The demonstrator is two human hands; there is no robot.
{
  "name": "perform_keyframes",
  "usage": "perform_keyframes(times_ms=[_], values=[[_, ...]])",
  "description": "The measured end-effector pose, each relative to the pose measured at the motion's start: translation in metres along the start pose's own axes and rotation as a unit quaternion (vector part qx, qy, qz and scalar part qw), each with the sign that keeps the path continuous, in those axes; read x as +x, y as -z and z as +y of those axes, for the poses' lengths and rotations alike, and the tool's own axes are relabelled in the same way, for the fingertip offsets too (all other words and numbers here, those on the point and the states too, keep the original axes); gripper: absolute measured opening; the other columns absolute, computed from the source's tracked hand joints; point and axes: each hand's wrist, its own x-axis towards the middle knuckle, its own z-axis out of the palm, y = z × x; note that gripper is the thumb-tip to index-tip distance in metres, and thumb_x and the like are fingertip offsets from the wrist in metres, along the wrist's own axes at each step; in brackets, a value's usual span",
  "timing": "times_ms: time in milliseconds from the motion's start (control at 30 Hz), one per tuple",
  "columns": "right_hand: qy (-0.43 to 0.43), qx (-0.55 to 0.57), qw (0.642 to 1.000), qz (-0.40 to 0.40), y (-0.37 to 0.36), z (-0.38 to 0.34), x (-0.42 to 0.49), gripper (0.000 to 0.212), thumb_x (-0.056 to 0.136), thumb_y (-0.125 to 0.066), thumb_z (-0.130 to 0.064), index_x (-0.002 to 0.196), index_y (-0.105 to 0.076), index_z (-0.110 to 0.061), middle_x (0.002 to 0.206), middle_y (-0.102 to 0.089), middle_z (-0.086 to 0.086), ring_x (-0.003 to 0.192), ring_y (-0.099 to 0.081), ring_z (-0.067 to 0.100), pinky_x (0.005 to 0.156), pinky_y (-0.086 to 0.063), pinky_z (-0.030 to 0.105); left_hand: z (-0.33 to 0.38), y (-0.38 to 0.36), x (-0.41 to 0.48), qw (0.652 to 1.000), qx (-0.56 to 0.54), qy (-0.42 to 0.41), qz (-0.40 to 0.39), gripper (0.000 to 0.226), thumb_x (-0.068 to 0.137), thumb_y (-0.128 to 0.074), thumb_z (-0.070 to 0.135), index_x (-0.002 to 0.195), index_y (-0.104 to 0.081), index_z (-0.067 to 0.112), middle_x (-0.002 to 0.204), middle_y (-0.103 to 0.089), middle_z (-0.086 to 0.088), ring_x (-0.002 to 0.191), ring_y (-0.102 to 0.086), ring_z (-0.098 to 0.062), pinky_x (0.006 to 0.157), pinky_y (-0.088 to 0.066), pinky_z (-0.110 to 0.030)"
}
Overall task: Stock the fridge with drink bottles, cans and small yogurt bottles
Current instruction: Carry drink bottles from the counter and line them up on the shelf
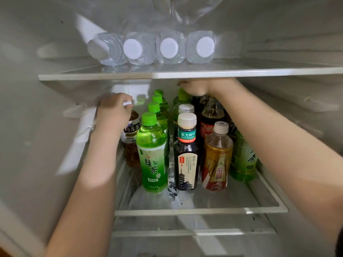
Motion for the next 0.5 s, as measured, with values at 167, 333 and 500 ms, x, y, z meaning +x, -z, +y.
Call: perform_keyframes(times_ms=[167,333,500], values=[[-0.062,0.193,0.973,0.108,-0.009,0.0,-0.052,0.035,0.098,-0.038,-0.021,0.128,-0.056,-0.018,0.134,-0.055,0.004,0.122,-0.049,0.022,0.095,-0.036,0.025,-0.002,0.014,-0.021,0.998,0.031,-0.025,0.044,0.03,0.091,-0.052,0.004,0.117,-0.064,0.0,0.124,-0.059,-0.022,0.12,-0.051,-0.034,0.101,-0.033,-0.032],[-0.106,0.246,0.903,0.336,-0.027,-0.004,-0.114,0.029,0.092,-0.045,-0.013,0.111,-0.067,-0.014,0.1,-0.066,0.0,0.092,-0.055,0.009,0.074,-0.033,0.01,0.007,0.032,-0.051,0.995,0.001,-0.026,0.093,0.03,0.089,-0.056,0.004,0.118,-0.063,0.002,0.122,-0.063,-0.017,0.115,-0.054,-0.034,0.099,-0.034,-0.033],[-0.148,0.276,0.847,0.429,-0.059,-0.019,-0.154,0.023,0.089,-0.048,-0.005,0.102,-0.067,-0.009,0.097,-0.063,-0.004,0.089,-0.051,0.0,0.078,-0.034,0.002,0.015,0.064,-0.078,0.992,0.016,0.004,0.122,0.025,0.086,-0.06,0.012,0.111,-0.063,0.015,0.107,-0.068,-0.015,0.103,-0.058,-0.037,0.087,-0.043,-0.038]])
